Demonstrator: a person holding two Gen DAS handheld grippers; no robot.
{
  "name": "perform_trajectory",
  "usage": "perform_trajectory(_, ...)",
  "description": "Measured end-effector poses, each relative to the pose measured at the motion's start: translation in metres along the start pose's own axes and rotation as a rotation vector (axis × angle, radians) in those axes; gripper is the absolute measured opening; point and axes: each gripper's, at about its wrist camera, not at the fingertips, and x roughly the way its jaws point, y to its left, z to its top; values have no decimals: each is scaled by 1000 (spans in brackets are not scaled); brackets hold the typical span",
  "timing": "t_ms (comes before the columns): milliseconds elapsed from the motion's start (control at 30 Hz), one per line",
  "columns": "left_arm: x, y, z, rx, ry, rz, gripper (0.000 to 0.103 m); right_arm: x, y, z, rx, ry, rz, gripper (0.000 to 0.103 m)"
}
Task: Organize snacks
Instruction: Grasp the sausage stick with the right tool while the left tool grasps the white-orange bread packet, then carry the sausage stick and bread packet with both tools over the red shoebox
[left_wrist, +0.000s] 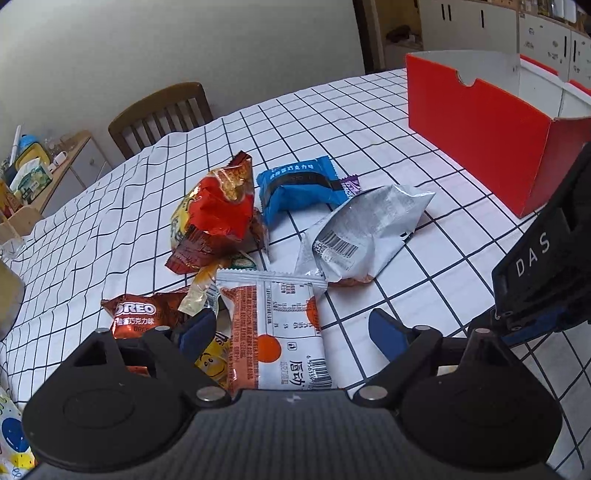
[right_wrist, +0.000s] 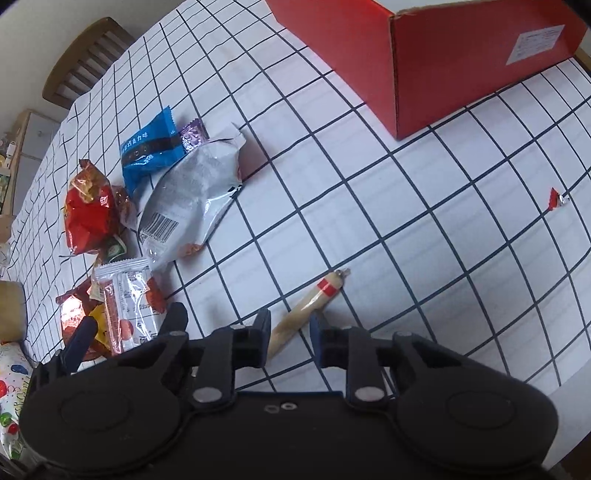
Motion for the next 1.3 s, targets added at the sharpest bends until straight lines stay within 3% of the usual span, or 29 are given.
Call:
perform_trajectory(67, 5, -2, 0, 15, 17, 3, 81, 0, 1, 1, -13, -1, -9, 19)
perform_trajectory(200, 10, 1, -1, -9, 39, 2, 80, 7, 1, 1, -24, 26, -11, 16)
perform_trajectory(267, 10, 2, -1, -13, 41, 7, 64, 7, 2, 1, -31, 21, -9, 15)
perform_trajectory(367, 13, 7, 0, -34, 59, 7, 53, 6, 3, 1, -44, 11, -8, 9)
perform_trajectory(500, 12, 10, 0, -49, 64, -4, 52, 6, 1, 3, -37, 9, -8, 8)
perform_trajectory(633, 11, 12, -1, -69, 67, -14, 51, 14, 13, 5, -99, 55, -33, 15)
perform_trajectory(700, 9, 14, -2, -86, 69, -20, 50, 15, 21, 3, -131, 43, -61, 18)
perform_trajectory(900, 0, 19, -8, -134, 64, -39, 50, 13, 37, -13, -279, -14, -124, 9)
perform_trajectory(1300, -39, 23, -16, -227, 71, -106, 49, -32, 10, -29, -345, -103, -84, 8)
